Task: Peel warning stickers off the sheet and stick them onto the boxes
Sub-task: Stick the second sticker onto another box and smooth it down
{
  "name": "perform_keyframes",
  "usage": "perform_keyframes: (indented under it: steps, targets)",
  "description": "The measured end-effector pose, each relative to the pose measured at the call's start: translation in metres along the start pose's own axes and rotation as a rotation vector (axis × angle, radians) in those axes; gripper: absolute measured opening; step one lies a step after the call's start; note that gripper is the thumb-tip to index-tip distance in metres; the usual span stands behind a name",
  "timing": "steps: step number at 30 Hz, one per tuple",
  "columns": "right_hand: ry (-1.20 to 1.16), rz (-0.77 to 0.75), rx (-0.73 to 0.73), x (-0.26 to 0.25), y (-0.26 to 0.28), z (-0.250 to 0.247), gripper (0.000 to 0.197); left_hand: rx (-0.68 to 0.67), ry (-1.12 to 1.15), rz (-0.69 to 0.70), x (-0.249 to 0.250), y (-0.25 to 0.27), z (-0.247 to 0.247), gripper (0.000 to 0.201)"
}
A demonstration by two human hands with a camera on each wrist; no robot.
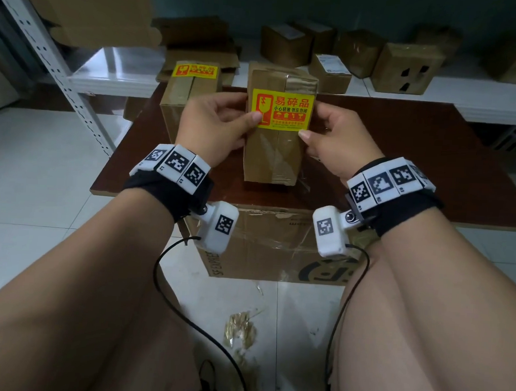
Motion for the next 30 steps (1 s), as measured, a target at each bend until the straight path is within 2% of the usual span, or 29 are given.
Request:
perform_keyframes:
  steps: [3, 5, 9, 13, 15, 19, 23, 25, 27, 30]
  targets:
    - [-0.025, -0.014, 0.015, -0.003, 0.004, -0.003, 0.045, -0.066, 0.013, 0.032, -0.001, 0.0, 0.006, 0.054]
    - [-0.046, -0.006, 0.074, -0.007, 0.008, -0.01, 0.043, -0.083, 0.009, 0.051, -0.002, -0.001, 0.009, 0.056]
    - [0.04, -0.024, 0.16, -0.011, 0.013, -0.018, 0.053, -0.121, 0.008, 0.079, 0.005, 0.007, 0.018, 0.063]
    - [0.099, -0.035, 0.133, -0.012, 0.009, -0.015, 0.045, -0.038, 0.034, 0.09, 0.007, 0.005, 0.013, 0.035]
    - [0.086, -0.024, 0.112, -0.008, 0.007, -0.012, 0.043, -0.006, 0.032, 0.054, 0.001, 0.0, 0.007, 0.032]
    - [-0.011, -0.016, 0.085, -0.005, 0.008, -0.01, 0.039, -0.052, 0.036, -0.007, -0.005, -0.003, 0.008, 0.033]
    - [-0.035, 0.003, 0.183, -0.001, 0.007, -0.025, 0.056, -0.059, 0.053, 0.009, 0.003, 0.005, 0.009, 0.028]
    - [-0.05, 0.016, 0.146, 0.003, 0.006, -0.022, 0.061, -0.032, 0.019, 0.059, 0.01, 0.007, 0.003, 0.024]
    - [-0.132, 0.046, 0.061, 0.004, 0.007, -0.014, 0.054, -0.015, -0.028, 0.108, 0.016, 0.007, -0.003, 0.024]
    - [-0.16, 0.053, -0.029, 0.0, 0.011, -0.005, 0.054, -0.048, -0.049, 0.099, 0.013, 0.002, -0.008, 0.028]
Point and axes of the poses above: each hand's wrist, its own y-axis away from the middle knuckle, its own z-axis out of the palm, x = y × z, the point moved 10 cm from there along -y, towards the middle knuckle, and after that the axes turned 6 degrees about x, right-handed, at the moved point
